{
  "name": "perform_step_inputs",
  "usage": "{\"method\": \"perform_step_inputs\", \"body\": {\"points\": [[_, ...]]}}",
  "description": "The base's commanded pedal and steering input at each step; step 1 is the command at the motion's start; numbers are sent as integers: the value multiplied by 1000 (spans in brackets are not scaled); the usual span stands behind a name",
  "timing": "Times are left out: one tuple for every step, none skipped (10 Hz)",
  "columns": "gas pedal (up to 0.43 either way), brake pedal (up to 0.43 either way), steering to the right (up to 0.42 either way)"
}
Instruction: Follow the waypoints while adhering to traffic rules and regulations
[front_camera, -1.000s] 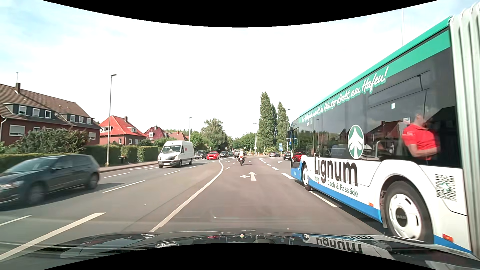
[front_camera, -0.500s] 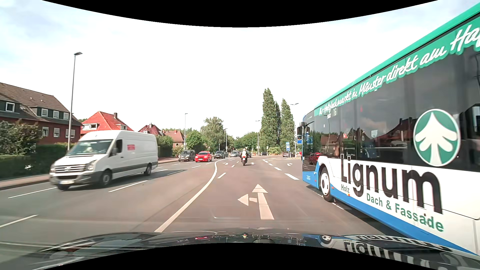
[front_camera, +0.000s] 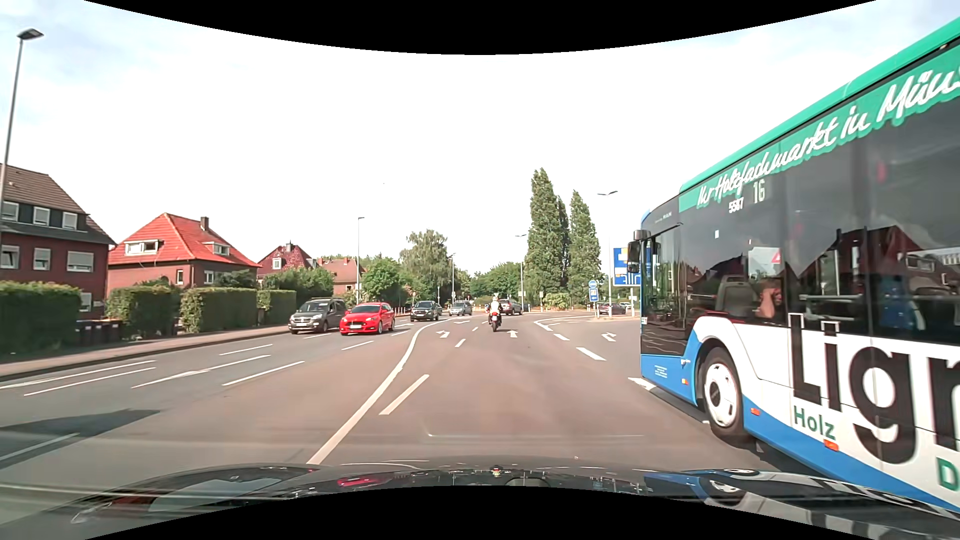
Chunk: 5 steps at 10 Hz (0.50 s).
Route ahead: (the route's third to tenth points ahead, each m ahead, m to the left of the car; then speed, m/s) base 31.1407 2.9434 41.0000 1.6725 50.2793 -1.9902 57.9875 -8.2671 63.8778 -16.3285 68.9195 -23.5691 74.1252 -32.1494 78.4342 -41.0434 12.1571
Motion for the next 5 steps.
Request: {"method": "perform_step_inputs", "body": {"points": [[118,0,-6],[118,0,-6],[110,0,-5],[110,0,-5],[110,0,-5]]}}
